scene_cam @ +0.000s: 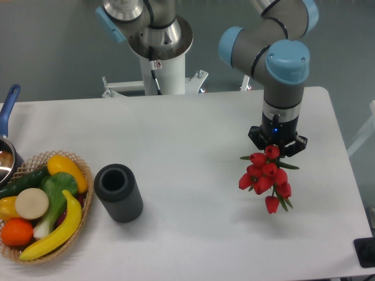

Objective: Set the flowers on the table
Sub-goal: 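Lower the held red tulips toward the table beside the black vase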

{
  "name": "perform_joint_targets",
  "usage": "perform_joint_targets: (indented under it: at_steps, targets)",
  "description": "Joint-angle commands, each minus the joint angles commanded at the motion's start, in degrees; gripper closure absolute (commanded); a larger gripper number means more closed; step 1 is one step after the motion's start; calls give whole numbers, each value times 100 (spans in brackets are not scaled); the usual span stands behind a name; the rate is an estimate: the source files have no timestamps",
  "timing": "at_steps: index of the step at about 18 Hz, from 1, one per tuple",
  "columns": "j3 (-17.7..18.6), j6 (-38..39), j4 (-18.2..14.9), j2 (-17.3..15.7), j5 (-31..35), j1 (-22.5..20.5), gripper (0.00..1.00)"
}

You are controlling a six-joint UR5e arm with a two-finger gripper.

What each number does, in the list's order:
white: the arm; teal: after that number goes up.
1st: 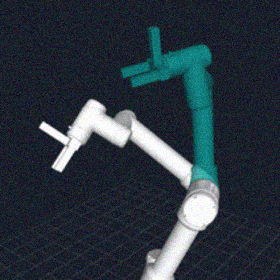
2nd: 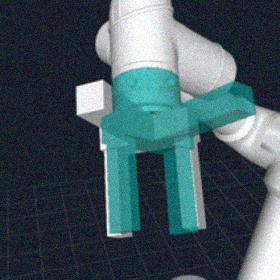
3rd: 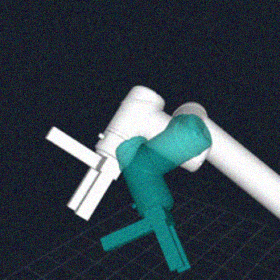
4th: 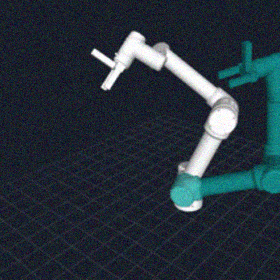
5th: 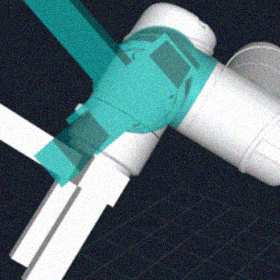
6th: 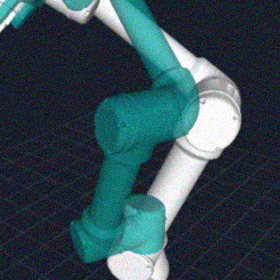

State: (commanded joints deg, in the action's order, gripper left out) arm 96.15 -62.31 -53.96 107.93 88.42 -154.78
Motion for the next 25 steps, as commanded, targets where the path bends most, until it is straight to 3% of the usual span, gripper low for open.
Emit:
perform_joint_targets:
  at_steps: [11,16,23,24,25]
  targets:
    - [9,53,-17,299,237,255,88]
    - [255,44,-18,396,237,457,83]
    - [299,44,-18,431,220,492,47]
    - [299,44,9,431,220,492,31]
    - [290,53,61,431,229,492,0]
